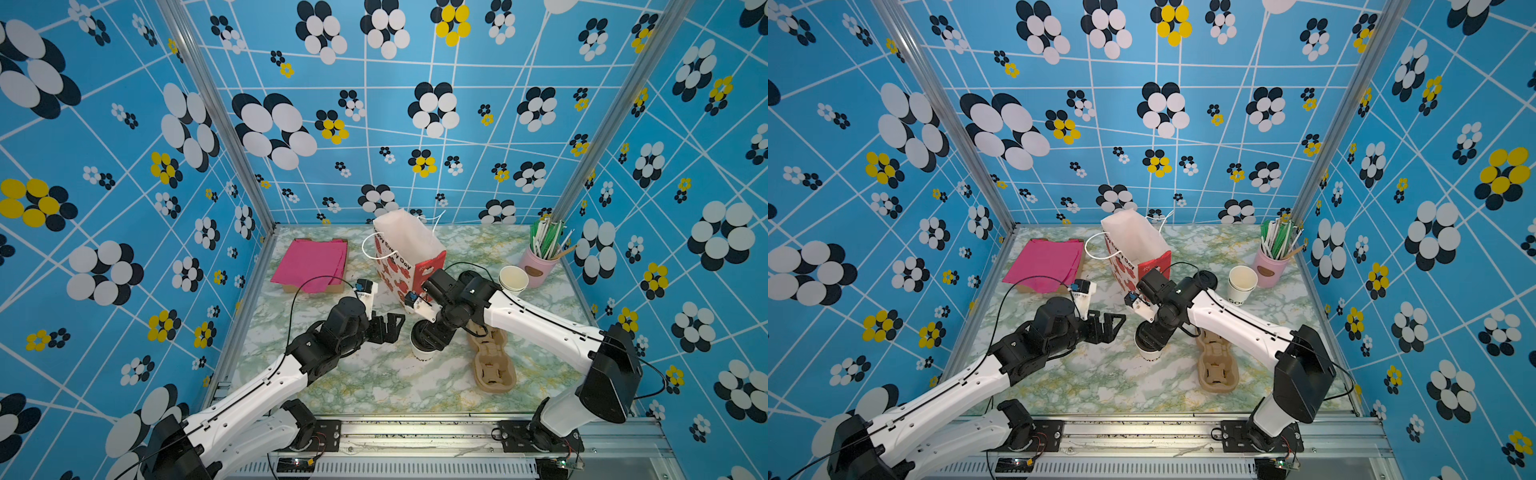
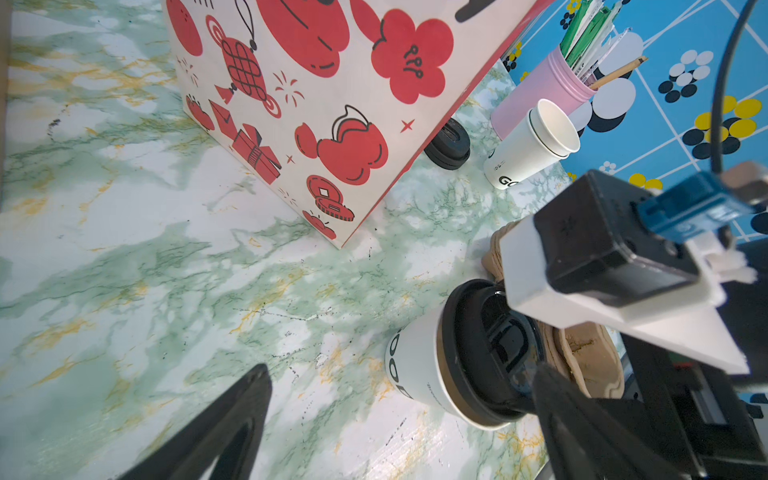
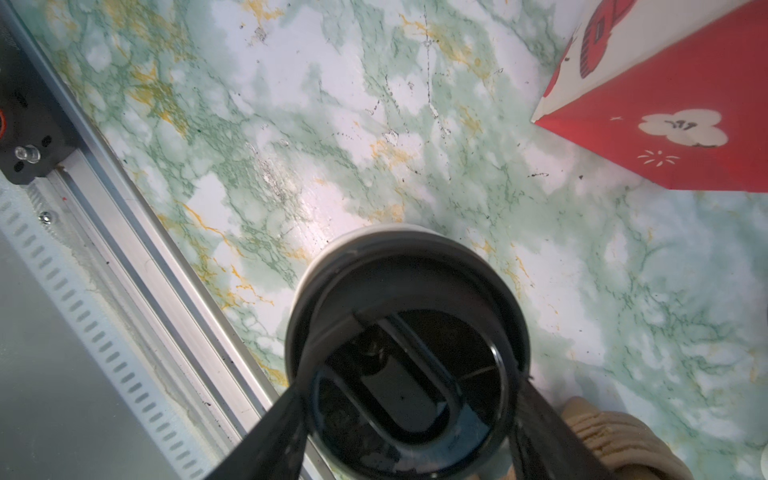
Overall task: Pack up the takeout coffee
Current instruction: 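Move the left gripper to the white cup while the right gripper holds the lid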
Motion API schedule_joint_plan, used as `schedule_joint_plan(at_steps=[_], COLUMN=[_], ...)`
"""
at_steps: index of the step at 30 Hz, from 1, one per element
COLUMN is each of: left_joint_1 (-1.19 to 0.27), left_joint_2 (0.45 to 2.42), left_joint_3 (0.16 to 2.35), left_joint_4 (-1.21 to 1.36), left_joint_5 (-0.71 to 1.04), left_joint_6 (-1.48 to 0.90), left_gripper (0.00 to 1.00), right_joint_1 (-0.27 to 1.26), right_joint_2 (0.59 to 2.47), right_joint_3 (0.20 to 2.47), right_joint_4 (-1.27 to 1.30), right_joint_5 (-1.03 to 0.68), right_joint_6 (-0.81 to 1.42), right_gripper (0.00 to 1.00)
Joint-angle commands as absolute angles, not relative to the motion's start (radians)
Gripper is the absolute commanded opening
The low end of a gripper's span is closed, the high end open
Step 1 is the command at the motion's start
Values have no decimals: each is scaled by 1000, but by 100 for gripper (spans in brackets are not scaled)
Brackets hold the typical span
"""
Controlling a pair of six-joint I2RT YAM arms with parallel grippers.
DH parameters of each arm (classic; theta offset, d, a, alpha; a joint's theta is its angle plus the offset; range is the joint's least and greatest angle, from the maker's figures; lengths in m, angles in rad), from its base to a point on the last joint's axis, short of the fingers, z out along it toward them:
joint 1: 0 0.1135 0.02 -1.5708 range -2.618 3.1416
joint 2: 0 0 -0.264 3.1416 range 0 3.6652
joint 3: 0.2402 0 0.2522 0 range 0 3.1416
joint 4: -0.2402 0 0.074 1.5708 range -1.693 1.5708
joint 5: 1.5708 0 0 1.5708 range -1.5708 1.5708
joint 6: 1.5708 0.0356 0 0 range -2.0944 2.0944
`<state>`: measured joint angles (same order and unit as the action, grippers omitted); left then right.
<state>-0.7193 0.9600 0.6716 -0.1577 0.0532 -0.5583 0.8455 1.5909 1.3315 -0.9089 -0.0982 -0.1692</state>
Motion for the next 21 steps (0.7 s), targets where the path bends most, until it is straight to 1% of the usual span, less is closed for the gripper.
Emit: schedule_joint_plan(at_steps=[1,21], left_joint_1=[-709,-704], left_joint_2=[977,1005], left_joint_3=[709,697], left_joint_4=[-157,-145], left_joint_5=[91,117], left_joint_6=[-557,-568], left_gripper=[99,100], right_joint_1=[860,887], right_joint_2=[1611,1630], right_joint_3=[1360,1414], right_joint_4=[-956,-996], right_joint_5=[-77,-54], right_joint_6=[-175,-176], right_gripper=[70,73])
